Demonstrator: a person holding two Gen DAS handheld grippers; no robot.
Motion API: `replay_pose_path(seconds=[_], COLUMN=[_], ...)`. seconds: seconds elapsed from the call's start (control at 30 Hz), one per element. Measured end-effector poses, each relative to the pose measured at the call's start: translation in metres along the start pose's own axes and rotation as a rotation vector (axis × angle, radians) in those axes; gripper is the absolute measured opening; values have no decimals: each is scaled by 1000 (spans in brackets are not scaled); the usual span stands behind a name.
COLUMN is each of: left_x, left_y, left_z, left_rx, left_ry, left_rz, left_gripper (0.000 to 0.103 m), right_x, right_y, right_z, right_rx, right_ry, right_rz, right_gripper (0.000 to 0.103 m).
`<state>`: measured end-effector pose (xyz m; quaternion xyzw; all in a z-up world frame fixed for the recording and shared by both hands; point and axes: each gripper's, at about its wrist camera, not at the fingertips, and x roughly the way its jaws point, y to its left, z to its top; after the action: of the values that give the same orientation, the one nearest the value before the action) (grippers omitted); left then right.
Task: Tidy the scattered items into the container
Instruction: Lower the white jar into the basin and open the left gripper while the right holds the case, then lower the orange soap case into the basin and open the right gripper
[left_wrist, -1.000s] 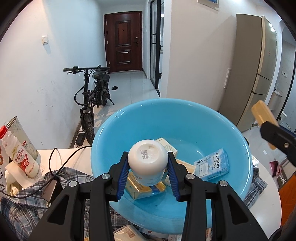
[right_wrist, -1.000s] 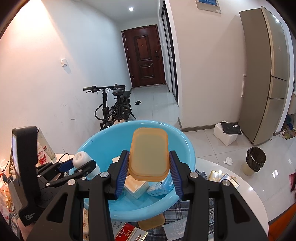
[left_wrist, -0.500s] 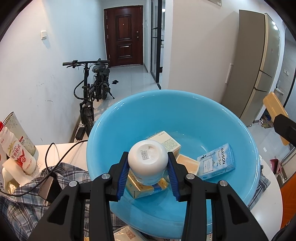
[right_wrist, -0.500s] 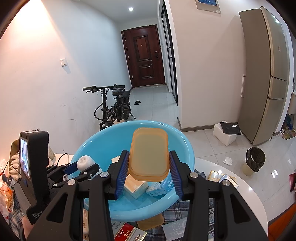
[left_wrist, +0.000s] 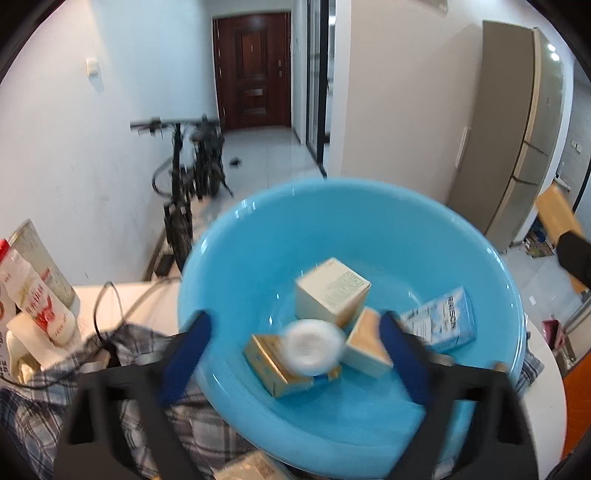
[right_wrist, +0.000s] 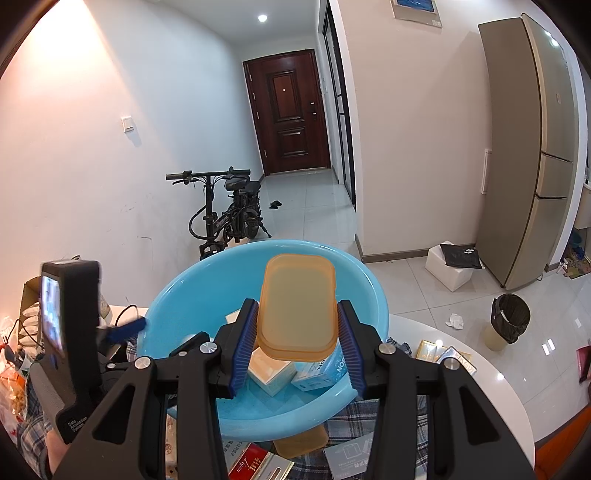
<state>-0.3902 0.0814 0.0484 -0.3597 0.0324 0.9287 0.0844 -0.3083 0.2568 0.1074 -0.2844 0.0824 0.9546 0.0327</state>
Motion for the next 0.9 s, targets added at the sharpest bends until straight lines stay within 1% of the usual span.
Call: replay_pose_path(seconds=[0.07,0.13,0.3,0.53,0.67,0.9], left_x=[-6,-8,-10,-11,-10,-13], left_y=[1,1,7,16,19,23], left_z=[2,2,2,5,4,6], left_rx=[-3,-2,-14,-30,-27,-39], left_ry=[-17,-14,-12,-18,-20,-26], left_rz=[9,-4,7,10,25,26], left_gripper=[96,96,96,96,95,95], right_x=[0,0,5,19,25,41], right_y=[0,0,0,0,-1,-3], right_z=[0,0,-1,-7,-10,-15], right_rx=[0,0,-3,-2,-7,7], right_ry=[0,0,10,44,59,99], right_rz=[1,0,-2,-11,-23,-14], right_gripper=[42,42,42,42,42,42])
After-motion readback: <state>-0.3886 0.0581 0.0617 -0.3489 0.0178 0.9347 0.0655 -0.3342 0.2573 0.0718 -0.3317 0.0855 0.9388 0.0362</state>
